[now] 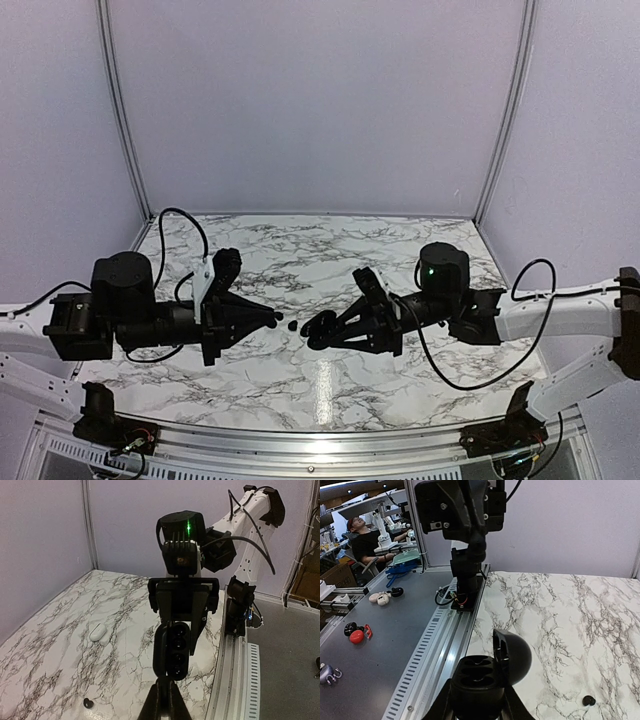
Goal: Insert the wireless bluetooth earbuds into the charging case
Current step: Place the right earbud in the right side groove of the charging case.
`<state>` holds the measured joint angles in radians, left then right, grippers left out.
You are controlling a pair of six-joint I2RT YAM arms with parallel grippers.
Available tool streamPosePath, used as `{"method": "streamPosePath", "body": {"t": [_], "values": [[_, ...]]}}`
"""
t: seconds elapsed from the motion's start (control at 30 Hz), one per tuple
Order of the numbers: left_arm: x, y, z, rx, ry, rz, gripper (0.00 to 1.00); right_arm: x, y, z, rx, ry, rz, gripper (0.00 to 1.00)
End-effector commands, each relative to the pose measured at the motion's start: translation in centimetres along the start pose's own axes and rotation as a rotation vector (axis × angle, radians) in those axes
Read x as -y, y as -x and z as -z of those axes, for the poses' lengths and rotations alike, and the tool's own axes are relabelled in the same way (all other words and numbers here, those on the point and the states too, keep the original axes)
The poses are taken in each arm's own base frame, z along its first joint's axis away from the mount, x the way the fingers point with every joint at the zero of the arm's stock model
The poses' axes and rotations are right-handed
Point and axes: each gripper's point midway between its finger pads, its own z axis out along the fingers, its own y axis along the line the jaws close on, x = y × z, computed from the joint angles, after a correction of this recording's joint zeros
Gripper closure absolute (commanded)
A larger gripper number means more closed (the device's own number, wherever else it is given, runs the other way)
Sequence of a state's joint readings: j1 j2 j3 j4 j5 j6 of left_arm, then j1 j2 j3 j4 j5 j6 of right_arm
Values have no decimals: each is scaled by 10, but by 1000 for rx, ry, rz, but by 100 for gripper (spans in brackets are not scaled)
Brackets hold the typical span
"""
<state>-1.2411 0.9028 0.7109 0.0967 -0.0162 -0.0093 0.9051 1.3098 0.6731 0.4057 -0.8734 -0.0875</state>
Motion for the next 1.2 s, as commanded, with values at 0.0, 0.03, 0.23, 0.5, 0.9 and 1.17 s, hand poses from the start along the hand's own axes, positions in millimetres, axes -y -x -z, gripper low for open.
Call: {"method": "streamPosePath", "body": {"t": [0.0,0.03,0.23,0.5,0.9,1.17], "values": [[14,9,-18,-29,-10,-94,100,-1,17,-6,16,20,11,100],[18,8,-23,-39,-15,-101,100,-1,17,-7,14,22,10,100],[27,8,-40,-41,-31,-126,100,-5,16,-13,5,49,-3,100],[27,10,-49,-42,-20,-142,100,-7,17,-19,6,70,-17,100],[29,8,-64,-49,-9,-133,100,-3,24,-20,20,42,-19,100],[30,5,-74,-62,-5,-135,100,-5,25,-20,16,49,-10,100]]}}
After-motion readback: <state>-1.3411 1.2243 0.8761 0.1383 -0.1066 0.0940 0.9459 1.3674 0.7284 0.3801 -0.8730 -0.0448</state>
